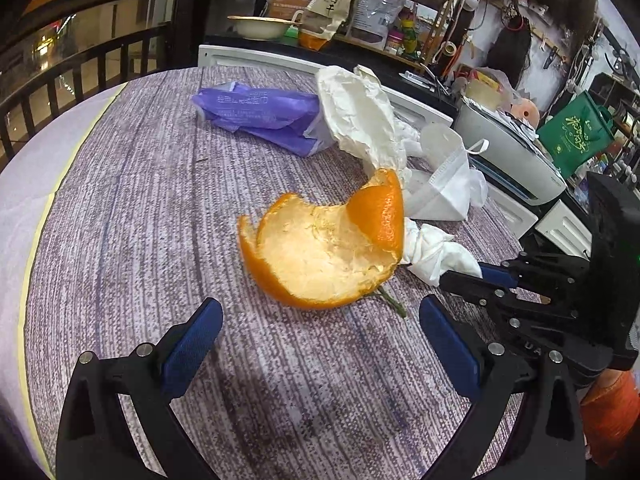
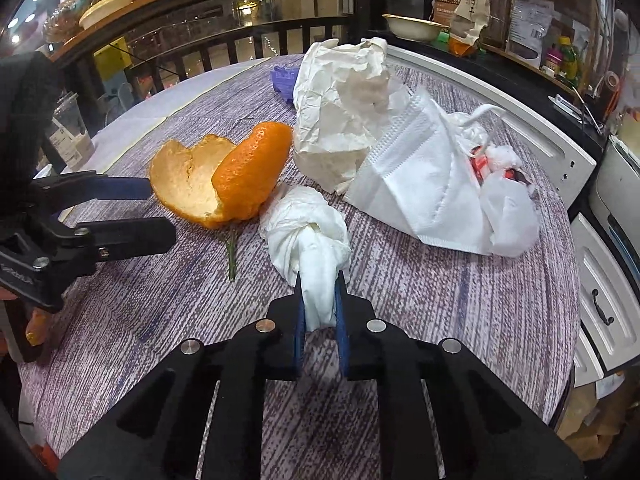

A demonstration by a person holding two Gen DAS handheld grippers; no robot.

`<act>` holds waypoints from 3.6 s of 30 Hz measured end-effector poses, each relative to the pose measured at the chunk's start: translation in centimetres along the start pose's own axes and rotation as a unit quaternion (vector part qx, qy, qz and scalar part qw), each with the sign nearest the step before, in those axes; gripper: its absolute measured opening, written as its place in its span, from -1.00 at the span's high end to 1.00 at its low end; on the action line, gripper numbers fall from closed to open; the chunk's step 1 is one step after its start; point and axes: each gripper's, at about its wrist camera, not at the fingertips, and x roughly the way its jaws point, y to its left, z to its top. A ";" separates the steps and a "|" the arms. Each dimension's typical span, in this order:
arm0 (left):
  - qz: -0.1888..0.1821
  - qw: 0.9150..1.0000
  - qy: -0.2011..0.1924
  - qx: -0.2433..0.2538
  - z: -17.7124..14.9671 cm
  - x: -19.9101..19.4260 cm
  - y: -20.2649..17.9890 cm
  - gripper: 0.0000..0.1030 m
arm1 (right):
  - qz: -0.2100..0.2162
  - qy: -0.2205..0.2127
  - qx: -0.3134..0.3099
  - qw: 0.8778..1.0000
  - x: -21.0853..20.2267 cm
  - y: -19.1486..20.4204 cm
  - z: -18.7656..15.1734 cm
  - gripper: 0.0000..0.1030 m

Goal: Collect trash
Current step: 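Grasp the white crumpled tissue with right tool while left tool grasps the orange peel, then drop the tissue into the black bin with right tool while left tool drops the peel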

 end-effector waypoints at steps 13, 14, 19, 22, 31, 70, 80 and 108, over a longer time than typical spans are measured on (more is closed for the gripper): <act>0.069 0.997 0.020 0.024 2.1 3.7 -2.3 -0.89 | -0.021 -0.031 0.036 0.999 -5.7 -1.6 -4.0 0.74; 0.080 0.996 0.019 0.026 2.2 4.0 -2.3 -0.89 | -0.022 -0.032 0.042 0.998 -6.0 -1.8 -4.4 0.74; 0.090 0.995 0.006 0.036 2.5 4.4 -2.5 -0.85 | -0.027 -0.034 0.061 0.997 -6.8 -2.6 -5.8 0.74; 0.082 0.996 -0.011 0.023 2.6 3.8 -2.2 -0.63 | -0.026 -0.037 0.077 0.996 -7.1 -3.2 -6.6 0.74; 0.042 0.998 -0.052 -0.002 2.5 1.8 -2.0 0.13 | -0.026 -0.048 0.106 0.993 -8.2 -4.0 -8.4 0.74; -0.192 0.971 -0.039 0.135 -2.6 0.1 -22.9 0.19 | -0.178 0.015 0.329 0.927 -3.5 -20.5 -21.9 0.74; -0.196 0.968 -0.011 0.156 -3.8 2.1 -25.2 0.19 | -0.184 0.045 0.357 0.915 0.1 -21.5 -24.1 -0.18; -0.144 0.955 0.136 0.220 -7.0 15.6 -33.2 0.18 | -0.305 -0.046 0.419 0.854 -17.9 -23.2 -31.4 -0.28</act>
